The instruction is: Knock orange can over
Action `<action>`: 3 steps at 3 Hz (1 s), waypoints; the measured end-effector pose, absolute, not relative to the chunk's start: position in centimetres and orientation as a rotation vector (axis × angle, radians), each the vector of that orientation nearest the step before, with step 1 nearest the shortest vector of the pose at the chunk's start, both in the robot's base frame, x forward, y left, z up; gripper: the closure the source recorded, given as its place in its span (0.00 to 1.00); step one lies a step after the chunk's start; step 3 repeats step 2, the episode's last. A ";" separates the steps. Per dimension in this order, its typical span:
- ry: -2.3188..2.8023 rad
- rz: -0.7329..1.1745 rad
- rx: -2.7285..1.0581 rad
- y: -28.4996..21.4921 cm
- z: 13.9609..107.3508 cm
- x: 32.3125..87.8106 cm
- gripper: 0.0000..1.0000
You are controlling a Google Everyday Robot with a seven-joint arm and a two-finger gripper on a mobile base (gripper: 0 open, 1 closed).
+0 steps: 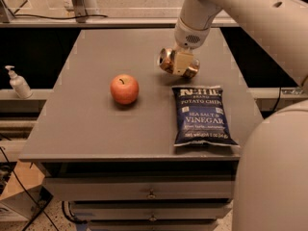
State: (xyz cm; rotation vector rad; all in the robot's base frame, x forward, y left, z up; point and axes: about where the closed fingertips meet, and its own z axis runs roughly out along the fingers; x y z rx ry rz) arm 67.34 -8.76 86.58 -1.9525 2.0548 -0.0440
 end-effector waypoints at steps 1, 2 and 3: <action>2.056 -0.041 -1.953 -8.7 86.4 67.4 0.00; 2.056 -0.041 -1.953 -8.7 86.4 67.4 0.00; 2.056 -0.041 -1.953 -8.7 86.4 67.4 0.00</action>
Offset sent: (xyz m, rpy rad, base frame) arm 0.0003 0.0006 -0.0018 0.0006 0.0020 0.0001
